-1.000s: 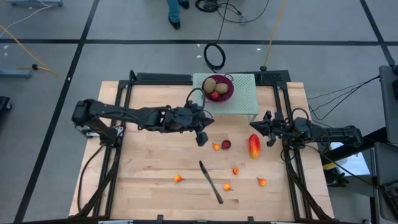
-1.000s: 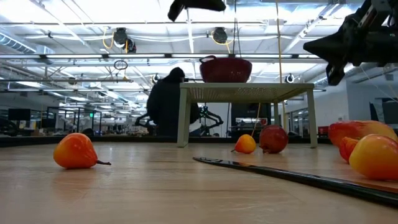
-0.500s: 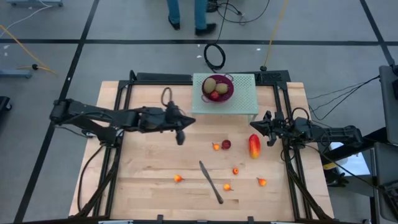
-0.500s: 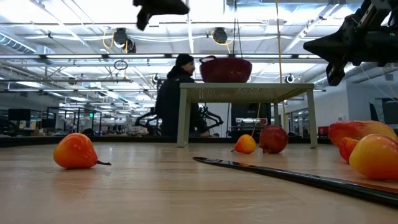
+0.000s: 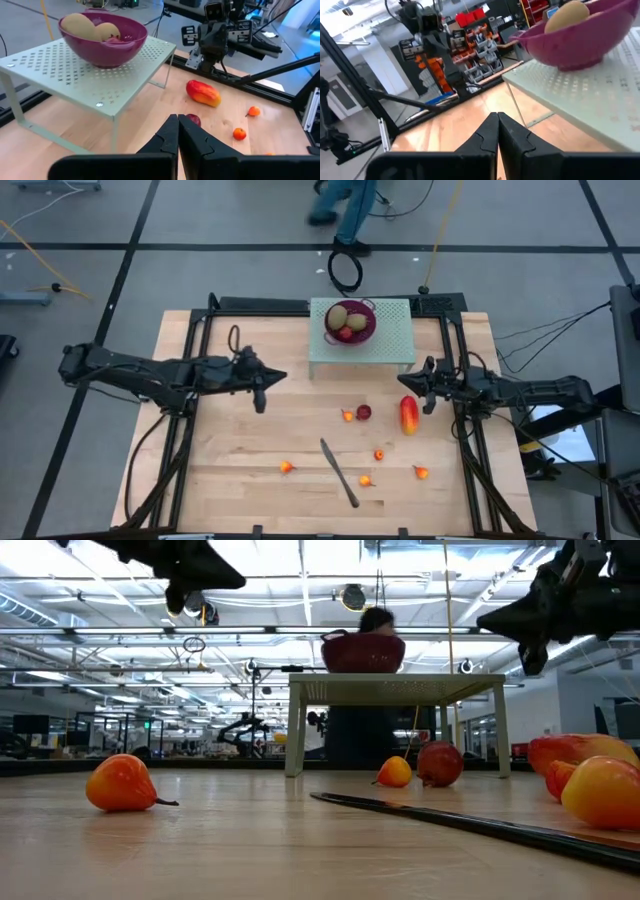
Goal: Pick & Place Fruit
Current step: Put the red mango into the violet strainer bowl on the shelf
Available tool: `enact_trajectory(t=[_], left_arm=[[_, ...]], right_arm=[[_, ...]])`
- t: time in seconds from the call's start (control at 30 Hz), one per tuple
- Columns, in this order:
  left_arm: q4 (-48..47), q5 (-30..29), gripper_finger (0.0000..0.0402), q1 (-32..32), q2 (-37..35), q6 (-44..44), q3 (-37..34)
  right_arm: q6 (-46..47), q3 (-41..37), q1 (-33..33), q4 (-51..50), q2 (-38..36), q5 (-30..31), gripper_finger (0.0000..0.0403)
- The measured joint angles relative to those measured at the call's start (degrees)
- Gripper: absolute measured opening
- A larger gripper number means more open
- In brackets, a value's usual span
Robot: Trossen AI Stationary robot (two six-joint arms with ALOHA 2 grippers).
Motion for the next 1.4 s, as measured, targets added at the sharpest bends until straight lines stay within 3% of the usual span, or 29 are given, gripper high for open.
enact_trajectory(t=[0.33, 0.77, 1.4], left_arm=[[0.1, 0.0, 0.0009, 0.0, -11.6, -1.9, -8.5], [-1.7, -0.5, 0.0002, 0.0, -21.8, -2.3, -14.5], [-6.2, -0.5, 0.0002, 0.0, -25.6, -1.2, -14.5]], right_arm=[[0.0, 9.8, 0.7, -7.0, 9.7, -0.6, 0.0], [4.6, 22.9, 8.7, -23.5, 17.1, -0.1, 0.0], [22.2, 36.4, 18.2, -50.4, 32.3, 0.4, 0.0]])
